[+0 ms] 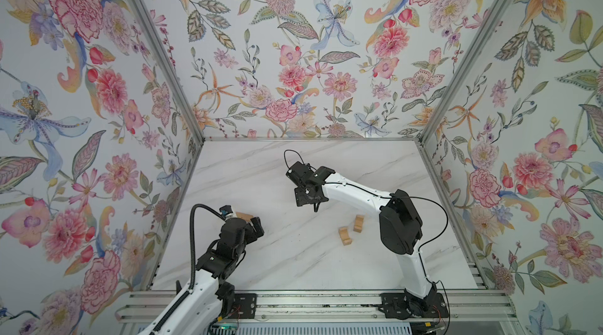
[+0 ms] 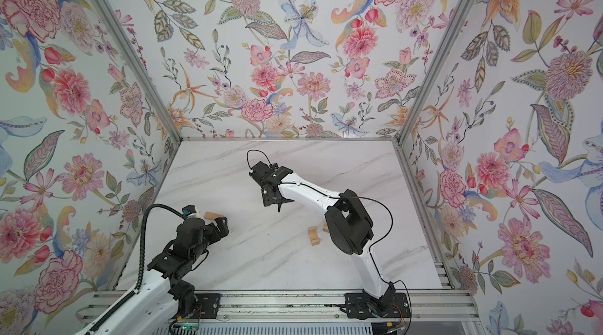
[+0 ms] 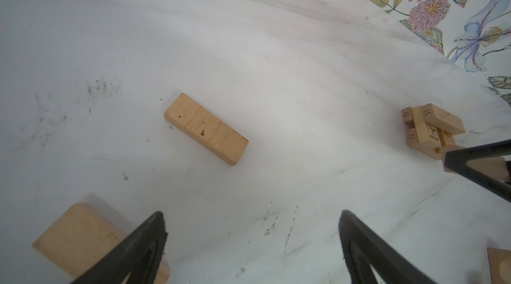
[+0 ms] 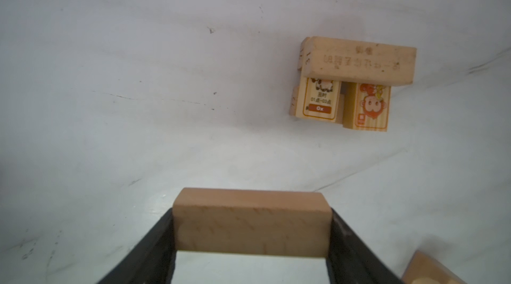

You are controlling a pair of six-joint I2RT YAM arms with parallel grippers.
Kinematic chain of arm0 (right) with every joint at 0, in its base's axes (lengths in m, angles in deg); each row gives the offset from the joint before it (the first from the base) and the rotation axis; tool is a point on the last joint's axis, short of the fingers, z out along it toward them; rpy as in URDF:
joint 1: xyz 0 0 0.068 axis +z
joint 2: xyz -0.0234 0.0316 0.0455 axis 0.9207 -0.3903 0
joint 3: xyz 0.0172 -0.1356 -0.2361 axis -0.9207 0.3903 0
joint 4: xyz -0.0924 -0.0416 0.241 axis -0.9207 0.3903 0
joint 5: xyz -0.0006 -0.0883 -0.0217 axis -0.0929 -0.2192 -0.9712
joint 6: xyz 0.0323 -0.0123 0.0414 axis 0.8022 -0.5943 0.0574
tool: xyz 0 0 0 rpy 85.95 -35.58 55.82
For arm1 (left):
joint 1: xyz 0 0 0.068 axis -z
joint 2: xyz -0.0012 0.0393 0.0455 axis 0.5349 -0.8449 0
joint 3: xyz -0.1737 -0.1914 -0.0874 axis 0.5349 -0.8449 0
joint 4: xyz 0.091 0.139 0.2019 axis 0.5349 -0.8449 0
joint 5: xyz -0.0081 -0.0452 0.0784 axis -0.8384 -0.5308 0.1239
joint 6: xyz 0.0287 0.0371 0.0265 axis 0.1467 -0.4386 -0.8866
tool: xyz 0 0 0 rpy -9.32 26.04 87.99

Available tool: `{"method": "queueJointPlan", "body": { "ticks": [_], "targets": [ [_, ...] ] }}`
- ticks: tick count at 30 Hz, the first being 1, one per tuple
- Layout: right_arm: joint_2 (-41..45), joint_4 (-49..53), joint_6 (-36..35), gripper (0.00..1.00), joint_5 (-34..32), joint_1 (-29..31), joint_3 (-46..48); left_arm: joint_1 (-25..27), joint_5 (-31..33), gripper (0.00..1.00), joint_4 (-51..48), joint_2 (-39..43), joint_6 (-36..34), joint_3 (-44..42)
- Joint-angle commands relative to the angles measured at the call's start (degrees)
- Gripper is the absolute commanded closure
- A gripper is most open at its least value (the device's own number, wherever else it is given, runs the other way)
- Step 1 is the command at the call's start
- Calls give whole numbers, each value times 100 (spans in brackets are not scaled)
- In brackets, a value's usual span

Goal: Build the wood block tower
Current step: 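Lift and carry the plain bar with the right gripper above the engraved bar, then lower the plain bar with the right gripper onto the engraved bar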

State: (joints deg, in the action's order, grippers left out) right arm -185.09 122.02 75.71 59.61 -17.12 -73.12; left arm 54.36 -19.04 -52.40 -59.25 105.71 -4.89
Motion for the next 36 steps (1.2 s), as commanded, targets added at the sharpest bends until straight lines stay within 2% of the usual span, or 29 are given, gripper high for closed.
{"method": "queueJointPlan", "body": {
  "ticks": [1, 5, 8, 21, 36],
  "targets": [
    [231, -104, -141, 41, -31, -181, 152, 248, -95, 1, 326, -287, -232, 294],
    [236, -254, -245, 41, 36, -396, 261, 803, 277, 1, 482, -838, -281, 586],
    [204, -332, -333, 41, 130, -557, 289, 1019, 369, 1, 591, -1252, -278, 794],
    [39, -582, -543, 41, 500, -1055, 352, 1061, 234, 1, 858, -1996, -366, 1324],
    [-145, -708, -581, 41, 713, -1210, 375, 1050, 282, 1, 824, -2064, -364, 1414]
  ]
}}
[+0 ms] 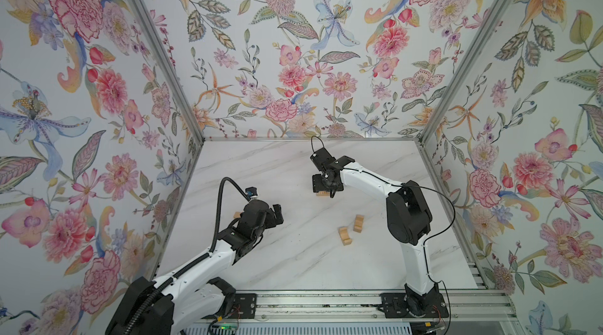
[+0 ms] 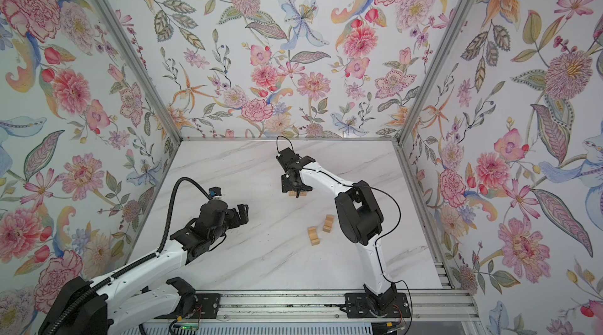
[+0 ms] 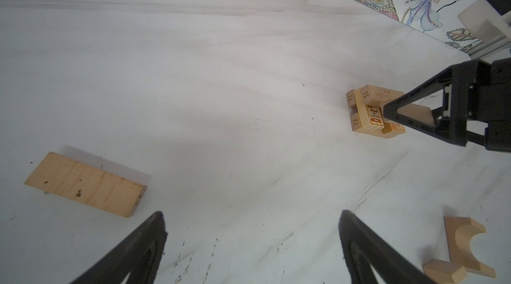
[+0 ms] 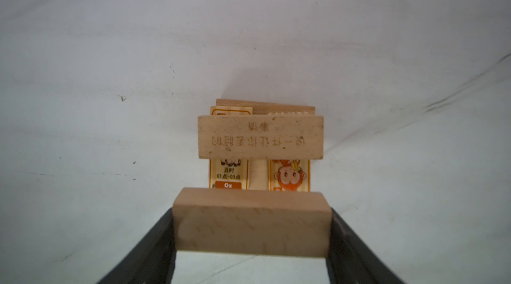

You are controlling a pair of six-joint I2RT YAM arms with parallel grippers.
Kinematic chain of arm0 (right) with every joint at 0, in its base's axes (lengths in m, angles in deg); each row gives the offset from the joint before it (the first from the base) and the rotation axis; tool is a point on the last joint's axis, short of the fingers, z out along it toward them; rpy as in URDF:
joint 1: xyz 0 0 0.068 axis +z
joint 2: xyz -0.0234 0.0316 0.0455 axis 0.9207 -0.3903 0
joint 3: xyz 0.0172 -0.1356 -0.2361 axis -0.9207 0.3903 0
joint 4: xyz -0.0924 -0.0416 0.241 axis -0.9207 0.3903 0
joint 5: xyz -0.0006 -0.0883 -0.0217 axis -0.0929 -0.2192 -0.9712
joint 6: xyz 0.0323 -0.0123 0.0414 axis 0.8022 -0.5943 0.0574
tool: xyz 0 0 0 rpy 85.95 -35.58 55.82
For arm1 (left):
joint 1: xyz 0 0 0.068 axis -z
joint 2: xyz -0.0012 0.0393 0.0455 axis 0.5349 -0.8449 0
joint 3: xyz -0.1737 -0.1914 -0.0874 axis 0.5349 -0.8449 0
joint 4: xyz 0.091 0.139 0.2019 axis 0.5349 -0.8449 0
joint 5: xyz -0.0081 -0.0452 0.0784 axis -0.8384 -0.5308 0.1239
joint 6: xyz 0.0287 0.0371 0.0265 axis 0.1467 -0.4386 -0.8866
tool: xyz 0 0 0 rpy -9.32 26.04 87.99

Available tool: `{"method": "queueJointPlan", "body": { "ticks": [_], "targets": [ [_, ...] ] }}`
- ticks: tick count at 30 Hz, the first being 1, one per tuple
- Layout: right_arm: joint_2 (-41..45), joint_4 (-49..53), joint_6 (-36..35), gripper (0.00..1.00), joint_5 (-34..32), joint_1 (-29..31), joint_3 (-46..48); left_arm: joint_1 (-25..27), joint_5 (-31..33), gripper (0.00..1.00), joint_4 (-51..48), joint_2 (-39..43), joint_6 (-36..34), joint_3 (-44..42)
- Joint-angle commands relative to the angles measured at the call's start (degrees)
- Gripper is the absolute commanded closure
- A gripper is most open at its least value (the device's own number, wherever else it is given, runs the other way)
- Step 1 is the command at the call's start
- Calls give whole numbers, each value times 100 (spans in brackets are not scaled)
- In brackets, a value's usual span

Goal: Build the wood block tower
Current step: 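Lower the plain bar with the right gripper onto the engraved bar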

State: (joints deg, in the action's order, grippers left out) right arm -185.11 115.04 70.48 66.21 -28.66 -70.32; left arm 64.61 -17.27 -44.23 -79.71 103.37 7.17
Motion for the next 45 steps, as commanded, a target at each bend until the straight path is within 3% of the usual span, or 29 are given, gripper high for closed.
{"method": "queueJointPlan", "body": {
  "ticks": [1, 45],
  "targets": [
    [-147, -16, -52, 41, 53, -67, 95, 35, 105, 1, 10, -28, -140, 215],
    [-331, -45, -67, 39, 140, -260, 87, 33, 186, 2, -52, 19, -136, 236]
  ]
}}
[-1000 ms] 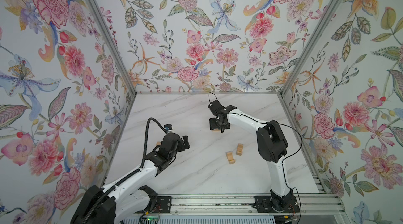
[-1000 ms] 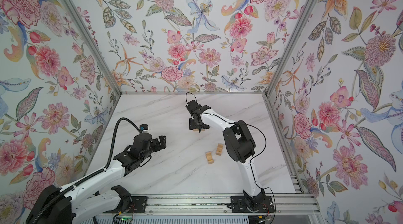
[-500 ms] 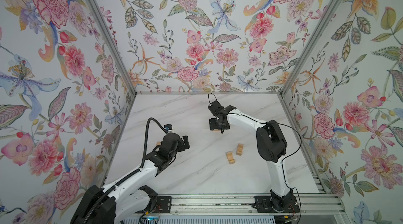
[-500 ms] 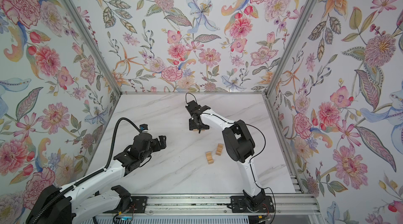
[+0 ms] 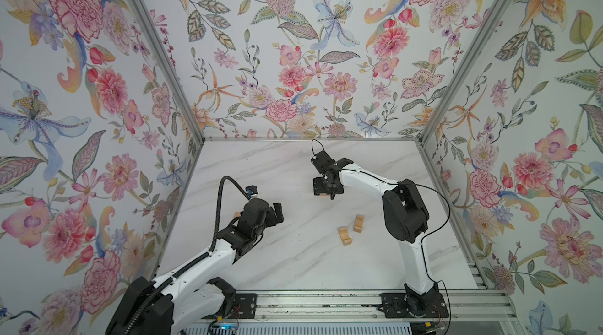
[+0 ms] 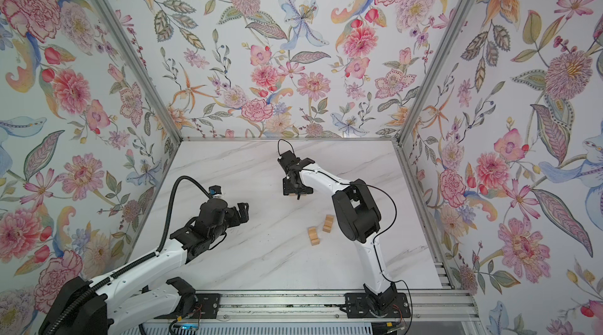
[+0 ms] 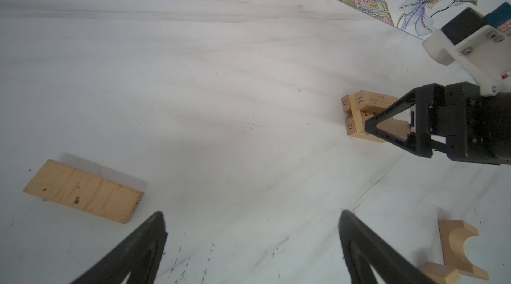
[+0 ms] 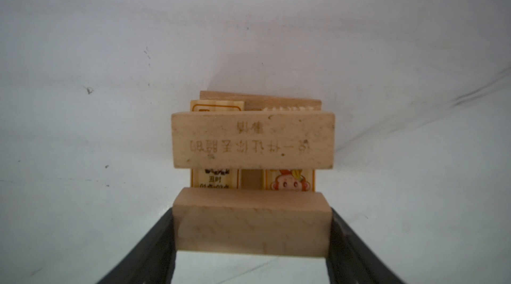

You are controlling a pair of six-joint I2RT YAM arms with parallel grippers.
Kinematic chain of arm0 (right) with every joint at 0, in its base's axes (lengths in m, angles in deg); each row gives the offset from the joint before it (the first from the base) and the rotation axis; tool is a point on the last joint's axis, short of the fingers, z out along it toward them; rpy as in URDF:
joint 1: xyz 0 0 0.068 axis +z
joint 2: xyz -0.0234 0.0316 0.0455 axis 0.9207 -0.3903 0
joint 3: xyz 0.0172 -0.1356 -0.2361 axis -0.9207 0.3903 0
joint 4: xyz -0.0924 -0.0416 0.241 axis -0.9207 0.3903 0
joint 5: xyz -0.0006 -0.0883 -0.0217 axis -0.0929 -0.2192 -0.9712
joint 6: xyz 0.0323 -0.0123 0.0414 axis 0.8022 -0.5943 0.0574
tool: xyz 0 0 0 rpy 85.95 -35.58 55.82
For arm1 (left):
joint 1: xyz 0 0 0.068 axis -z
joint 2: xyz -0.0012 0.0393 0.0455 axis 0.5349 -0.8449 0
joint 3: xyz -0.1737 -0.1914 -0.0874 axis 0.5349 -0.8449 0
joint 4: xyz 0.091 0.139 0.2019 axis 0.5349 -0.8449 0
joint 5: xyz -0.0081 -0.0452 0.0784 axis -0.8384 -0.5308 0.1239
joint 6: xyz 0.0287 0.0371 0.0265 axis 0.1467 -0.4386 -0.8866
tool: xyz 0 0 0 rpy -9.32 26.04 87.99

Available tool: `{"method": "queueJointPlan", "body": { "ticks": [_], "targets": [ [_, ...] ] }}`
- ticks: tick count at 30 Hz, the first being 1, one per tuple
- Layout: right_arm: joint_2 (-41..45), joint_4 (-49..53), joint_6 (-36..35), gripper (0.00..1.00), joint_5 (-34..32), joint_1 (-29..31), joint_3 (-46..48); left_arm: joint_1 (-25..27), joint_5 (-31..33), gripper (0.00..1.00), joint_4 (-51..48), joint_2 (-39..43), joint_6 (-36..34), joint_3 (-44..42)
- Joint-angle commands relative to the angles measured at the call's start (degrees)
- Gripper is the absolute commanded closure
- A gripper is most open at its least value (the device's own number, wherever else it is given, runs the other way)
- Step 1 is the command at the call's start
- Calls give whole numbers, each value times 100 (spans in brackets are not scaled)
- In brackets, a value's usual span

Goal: Build the wood block tower
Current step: 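Lower the plain bar with the right gripper onto the engraved bar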

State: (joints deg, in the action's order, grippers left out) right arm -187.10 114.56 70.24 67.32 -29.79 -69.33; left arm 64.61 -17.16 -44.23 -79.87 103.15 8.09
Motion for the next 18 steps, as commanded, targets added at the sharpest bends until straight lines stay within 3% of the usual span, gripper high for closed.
{"method": "queueJointPlan", "body": {
  "ticks": [1, 18],
  "targets": [
    [-146, 4, -39, 39, 29, -146, -17, 39, 168, 1, -48, 49, -107, 141],
    [-160, 3, -32, 38, 97, -115, -104, 41, 225, 1, -84, 93, -115, 130]
  ]
}}
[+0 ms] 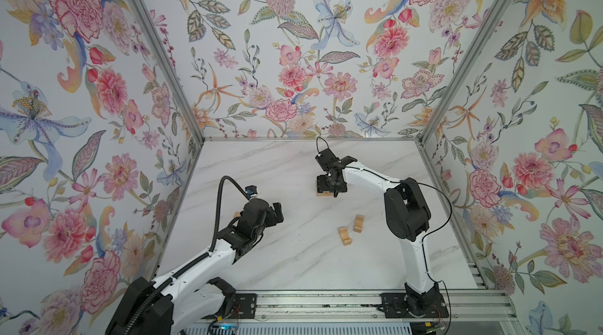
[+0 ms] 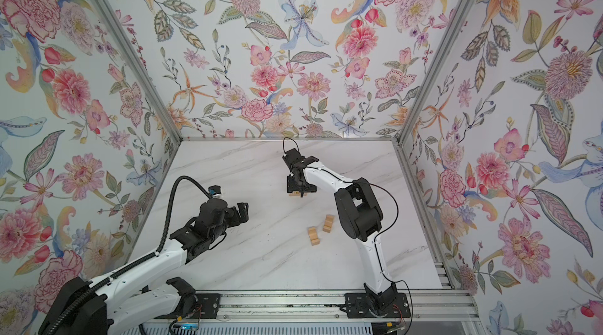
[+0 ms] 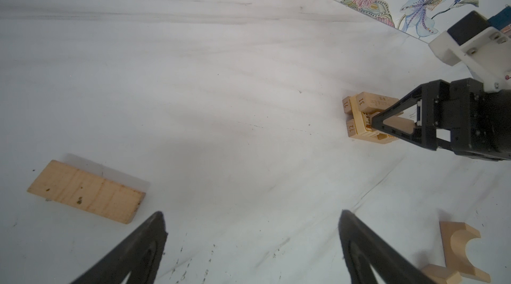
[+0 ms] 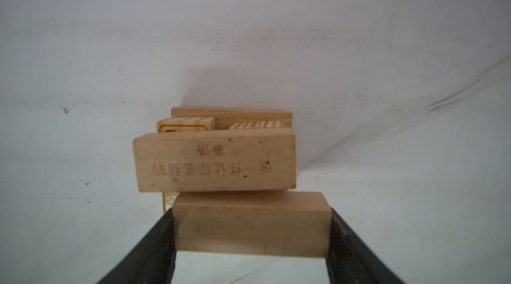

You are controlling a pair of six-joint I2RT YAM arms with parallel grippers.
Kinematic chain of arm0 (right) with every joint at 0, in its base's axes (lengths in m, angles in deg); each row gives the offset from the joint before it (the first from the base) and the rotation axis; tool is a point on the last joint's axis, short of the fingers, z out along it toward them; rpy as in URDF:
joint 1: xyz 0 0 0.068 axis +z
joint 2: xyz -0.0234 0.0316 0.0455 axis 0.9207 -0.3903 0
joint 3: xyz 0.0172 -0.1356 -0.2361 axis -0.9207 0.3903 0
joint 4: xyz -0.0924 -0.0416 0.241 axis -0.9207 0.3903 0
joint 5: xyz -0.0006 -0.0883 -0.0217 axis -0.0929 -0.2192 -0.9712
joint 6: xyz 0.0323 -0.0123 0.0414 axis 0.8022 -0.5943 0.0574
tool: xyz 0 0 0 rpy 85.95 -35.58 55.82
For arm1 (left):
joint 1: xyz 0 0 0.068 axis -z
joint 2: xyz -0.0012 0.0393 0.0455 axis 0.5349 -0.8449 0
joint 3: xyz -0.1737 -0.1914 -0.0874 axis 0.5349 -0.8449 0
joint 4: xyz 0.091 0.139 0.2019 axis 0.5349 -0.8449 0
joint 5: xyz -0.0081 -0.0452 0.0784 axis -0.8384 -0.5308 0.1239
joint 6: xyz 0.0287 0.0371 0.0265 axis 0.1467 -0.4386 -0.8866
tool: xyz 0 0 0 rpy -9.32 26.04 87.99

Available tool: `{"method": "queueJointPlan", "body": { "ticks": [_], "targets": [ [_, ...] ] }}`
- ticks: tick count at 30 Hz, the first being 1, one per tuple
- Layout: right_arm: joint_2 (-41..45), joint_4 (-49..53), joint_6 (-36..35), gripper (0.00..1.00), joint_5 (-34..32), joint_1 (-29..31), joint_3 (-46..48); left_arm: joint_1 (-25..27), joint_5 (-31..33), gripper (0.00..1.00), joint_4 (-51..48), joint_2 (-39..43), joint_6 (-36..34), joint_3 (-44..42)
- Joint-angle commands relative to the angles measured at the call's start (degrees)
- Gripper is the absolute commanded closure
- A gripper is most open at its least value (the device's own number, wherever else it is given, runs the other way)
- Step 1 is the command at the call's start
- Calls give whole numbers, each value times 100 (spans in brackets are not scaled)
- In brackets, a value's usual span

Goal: Build the wood block tower
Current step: 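Lower the plain bar with the right gripper onto the engraved bar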

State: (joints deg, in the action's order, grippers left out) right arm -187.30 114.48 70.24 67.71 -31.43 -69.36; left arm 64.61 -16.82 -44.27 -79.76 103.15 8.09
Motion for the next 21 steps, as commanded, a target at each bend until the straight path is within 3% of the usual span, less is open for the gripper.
{"method": "queueJointPlan", "body": {
  "ticks": [1, 21],
  "targets": [
    [-152, 17, -32, 38, 64, 59, -110, 34, 182, 1, -83, 75, -114, 130],
    [-277, 21, -5, 37, 127, 106, -276, 36, 254, 1, -151, 217, -124, 71]
  ]
}}
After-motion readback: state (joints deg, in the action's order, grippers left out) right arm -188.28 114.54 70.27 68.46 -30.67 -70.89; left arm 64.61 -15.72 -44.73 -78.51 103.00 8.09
